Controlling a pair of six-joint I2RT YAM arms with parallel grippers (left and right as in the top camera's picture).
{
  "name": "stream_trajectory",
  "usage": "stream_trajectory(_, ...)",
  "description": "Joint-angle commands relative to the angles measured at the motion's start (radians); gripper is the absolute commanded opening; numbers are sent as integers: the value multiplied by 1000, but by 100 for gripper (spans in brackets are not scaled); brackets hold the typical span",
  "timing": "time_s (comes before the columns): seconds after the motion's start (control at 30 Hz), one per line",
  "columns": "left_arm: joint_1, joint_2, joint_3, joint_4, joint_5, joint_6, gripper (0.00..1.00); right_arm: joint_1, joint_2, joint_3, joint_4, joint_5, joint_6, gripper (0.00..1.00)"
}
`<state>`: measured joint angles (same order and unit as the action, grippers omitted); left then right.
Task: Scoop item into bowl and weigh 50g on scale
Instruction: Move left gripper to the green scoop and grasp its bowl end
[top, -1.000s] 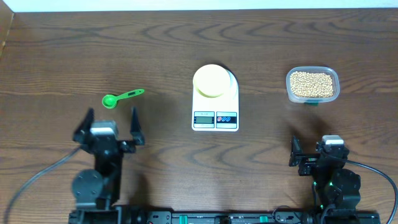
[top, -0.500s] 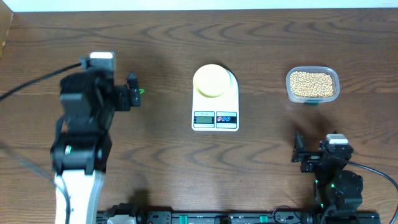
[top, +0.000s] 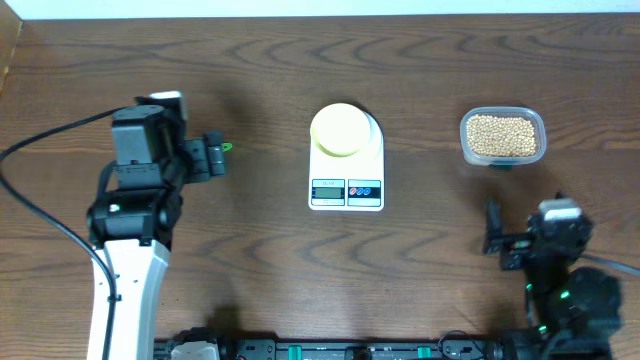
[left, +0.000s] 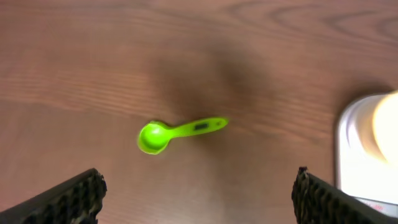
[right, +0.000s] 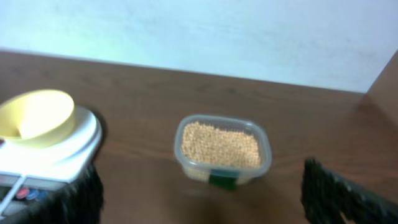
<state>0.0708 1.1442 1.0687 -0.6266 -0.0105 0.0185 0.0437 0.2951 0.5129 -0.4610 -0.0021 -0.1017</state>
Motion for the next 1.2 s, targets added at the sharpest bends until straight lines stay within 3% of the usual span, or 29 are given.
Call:
stream_trajectory(0.0, 84, 19, 19, -29, -26, -51, 98, 4, 239, 253, -45, 2, -72, 99)
stream_trajectory(0.13, 152, 24, 18, -84, -24, -50, 98, 29, 647, 681, -257, -116, -58, 99)
stream_trajectory(0.33, 161, 31, 11, -68, -32, -49, 98, 150, 1029, 1034, -503, -166, -22, 99)
stream_trajectory(0.53, 224, 161, 3, -31, -61, -16, 98, 193, 1245, 1062, -467, -281, 22, 99)
stream_trajectory(0.7, 278, 386, 3, 17, -23, -16, 98, 195, 1385, 1062, -500, -456, -14, 99)
stream_trajectory(1.17, 278, 558, 3, 160, -28, -20, 98, 196, 1387, 1062, -588, -460, -72, 99)
